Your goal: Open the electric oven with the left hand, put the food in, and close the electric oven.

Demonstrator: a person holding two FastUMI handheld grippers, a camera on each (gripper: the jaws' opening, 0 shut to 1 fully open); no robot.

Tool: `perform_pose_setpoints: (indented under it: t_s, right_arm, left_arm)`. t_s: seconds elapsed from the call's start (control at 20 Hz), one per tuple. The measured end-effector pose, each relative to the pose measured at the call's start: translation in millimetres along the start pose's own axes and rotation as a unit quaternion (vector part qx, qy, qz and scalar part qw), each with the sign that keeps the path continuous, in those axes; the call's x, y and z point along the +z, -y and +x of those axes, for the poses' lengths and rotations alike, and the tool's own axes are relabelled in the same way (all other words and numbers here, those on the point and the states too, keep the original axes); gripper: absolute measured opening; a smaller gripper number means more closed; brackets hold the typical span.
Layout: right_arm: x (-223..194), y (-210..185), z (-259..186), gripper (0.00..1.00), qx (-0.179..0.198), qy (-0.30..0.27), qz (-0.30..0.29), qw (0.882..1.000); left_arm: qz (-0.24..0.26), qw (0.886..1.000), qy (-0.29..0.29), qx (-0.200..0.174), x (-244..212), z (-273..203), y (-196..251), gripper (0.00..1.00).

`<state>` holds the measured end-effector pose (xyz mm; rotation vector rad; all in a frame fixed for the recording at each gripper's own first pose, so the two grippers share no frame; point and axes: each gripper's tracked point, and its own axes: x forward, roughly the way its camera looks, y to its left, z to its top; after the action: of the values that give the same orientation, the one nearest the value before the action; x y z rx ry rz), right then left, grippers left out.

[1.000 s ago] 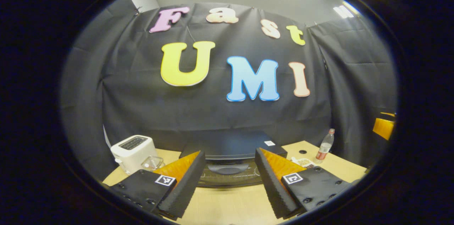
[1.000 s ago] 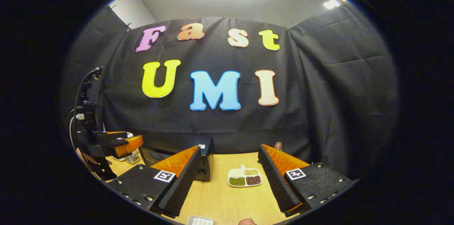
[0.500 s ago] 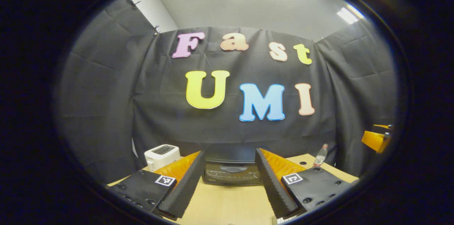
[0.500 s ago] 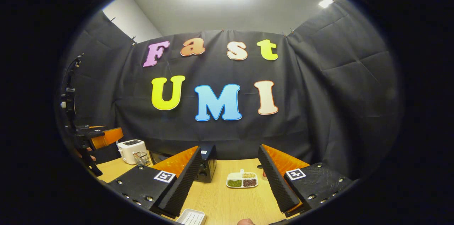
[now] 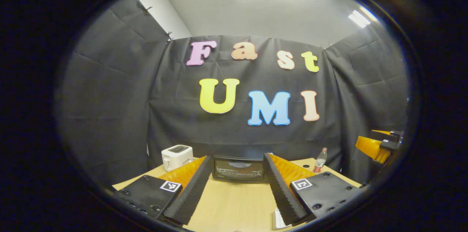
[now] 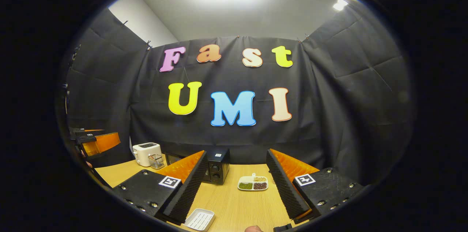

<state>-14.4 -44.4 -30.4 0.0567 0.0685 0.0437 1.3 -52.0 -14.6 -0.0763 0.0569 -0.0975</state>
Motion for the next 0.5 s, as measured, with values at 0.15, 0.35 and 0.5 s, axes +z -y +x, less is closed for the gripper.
perform_pose_setpoints:
  t_s: [0.15, 0.35, 0.5]
  right_arm:
    - [3, -6, -5, 0.98, -0.008, 0.000, 0.001, 1.000]
    - [9, -15, -6, 0.98, -0.014, 0.007, 0.013, 1.000]
    - [5, -23, -3, 0.97, -0.014, 0.002, 0.013, 1.000]
  left_arm:
    - [0.011, 1.000, 0.014, 0.005, 9, -4, -8, 0.98]
    - [0.005, 1.000, 0.012, 0.006, 14, -6, -21, 0.98]
    - [0.006, 1.000, 0.007, 0.012, 11, -9, -37, 0.94]
